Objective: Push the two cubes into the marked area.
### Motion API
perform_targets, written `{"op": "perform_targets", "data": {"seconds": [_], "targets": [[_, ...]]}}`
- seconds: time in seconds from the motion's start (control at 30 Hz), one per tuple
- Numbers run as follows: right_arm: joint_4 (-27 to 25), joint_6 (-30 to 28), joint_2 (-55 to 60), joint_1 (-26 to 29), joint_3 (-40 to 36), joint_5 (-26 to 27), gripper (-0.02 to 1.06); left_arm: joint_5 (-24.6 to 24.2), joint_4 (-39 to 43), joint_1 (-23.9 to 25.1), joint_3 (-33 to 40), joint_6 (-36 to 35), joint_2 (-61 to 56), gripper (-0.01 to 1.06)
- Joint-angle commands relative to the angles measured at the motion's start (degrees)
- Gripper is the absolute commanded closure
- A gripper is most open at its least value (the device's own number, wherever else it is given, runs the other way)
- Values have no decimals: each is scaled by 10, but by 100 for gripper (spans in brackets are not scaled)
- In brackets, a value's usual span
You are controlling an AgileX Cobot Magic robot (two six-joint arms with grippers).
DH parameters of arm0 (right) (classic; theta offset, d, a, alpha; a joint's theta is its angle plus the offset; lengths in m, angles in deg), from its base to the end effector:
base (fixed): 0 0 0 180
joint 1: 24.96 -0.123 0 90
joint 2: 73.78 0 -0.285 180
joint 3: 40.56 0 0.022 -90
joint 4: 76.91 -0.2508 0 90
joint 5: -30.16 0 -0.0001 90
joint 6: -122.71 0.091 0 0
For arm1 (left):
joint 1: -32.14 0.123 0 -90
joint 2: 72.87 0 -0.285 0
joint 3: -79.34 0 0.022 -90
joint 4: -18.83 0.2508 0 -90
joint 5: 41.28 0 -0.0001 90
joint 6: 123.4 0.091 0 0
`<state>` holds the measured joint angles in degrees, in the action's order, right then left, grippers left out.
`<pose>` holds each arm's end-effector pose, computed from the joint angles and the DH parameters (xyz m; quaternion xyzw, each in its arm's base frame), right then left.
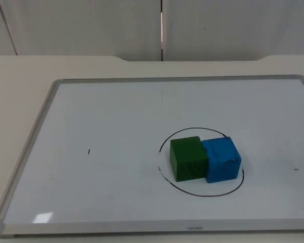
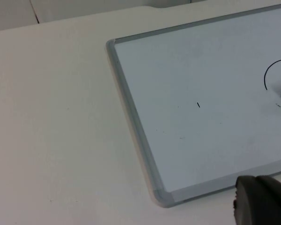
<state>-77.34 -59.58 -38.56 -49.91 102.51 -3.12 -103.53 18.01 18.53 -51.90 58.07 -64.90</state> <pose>0.0786 0.0370 0.3609 -0.1861 0.7735 0.1225 0.5933 -0.0052 0.0001 0.2743 0.1134 0.8540 -0.0608 0.5041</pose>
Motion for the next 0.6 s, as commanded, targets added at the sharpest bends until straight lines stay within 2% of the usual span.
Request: {"op": "perform_targets", "data": {"seconds": [0.0,0.17,0.37,0.57], "targets": [[4,-3,-32,-3,-18,-21,104,7,3,-3,3,-1,-2,105],[4,-2,-75,-3,-38,-69,104,7,3,-3,3,-1,-2,105],[0,-2,-108,-3,-56,-85,104,7,3,-3,3,-1,-2,105],[4,1,-151,-3,-104,-120,104,7,3,-3,3,-1,-2,105]]}}
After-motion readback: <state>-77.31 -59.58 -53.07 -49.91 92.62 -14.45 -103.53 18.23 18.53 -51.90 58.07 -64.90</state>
